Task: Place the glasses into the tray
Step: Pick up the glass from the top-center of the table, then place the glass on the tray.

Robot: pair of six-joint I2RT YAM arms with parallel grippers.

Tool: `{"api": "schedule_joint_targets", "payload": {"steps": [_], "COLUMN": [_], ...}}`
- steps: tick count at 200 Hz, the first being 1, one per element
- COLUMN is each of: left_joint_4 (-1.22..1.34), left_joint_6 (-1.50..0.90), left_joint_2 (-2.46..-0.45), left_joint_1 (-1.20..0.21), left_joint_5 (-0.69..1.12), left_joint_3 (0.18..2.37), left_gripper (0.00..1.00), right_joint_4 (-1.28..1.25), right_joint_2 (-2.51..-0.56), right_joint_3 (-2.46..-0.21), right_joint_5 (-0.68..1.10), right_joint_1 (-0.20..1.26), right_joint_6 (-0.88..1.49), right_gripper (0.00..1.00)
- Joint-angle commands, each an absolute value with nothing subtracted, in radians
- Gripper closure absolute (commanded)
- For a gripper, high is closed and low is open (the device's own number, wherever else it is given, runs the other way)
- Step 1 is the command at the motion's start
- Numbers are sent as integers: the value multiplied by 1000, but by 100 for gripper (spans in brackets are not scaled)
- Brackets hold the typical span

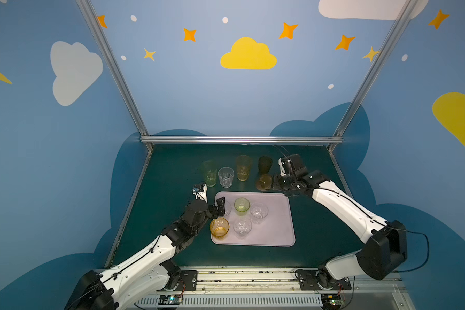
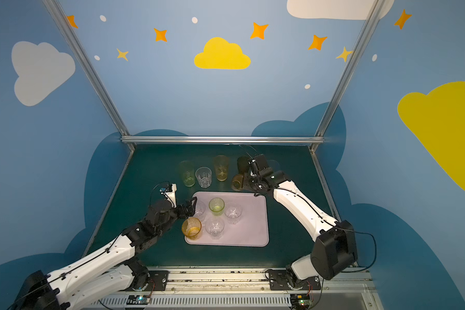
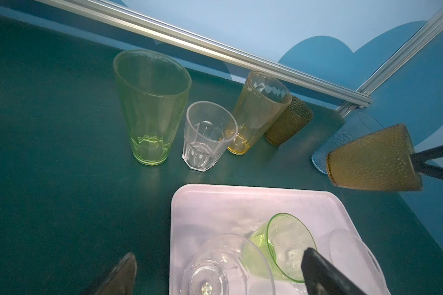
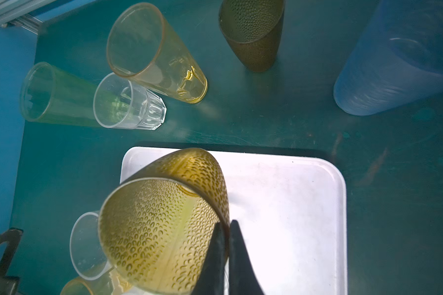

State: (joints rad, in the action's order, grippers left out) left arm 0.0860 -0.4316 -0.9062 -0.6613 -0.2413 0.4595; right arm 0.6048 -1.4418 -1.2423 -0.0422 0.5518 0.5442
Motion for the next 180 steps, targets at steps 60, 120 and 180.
{"api": "schedule_joint_targets", "payload": {"steps": [60,120,180], "left_joint_4": [64,51,23], "left_joint_6": [-454,-468,-484], "left_joint_2": [-842,-866,-799], "left_joint_1": [-656,-657,-658], "left_joint_5": [-111,-51,-106], "left_joint_3": [505,514,496], "left_gripper": [0,0,0], "right_joint_4": [695,767,779], "right_joint_2": [-1243,-1123,-1041], "right_joint_3": [-1108,-1026,-936], "right_joint_5": [-46,-100,-88], "right_joint_1": [557,558,572], "right_joint_6": [602,631,681], "right_gripper": [100,100,100]}}
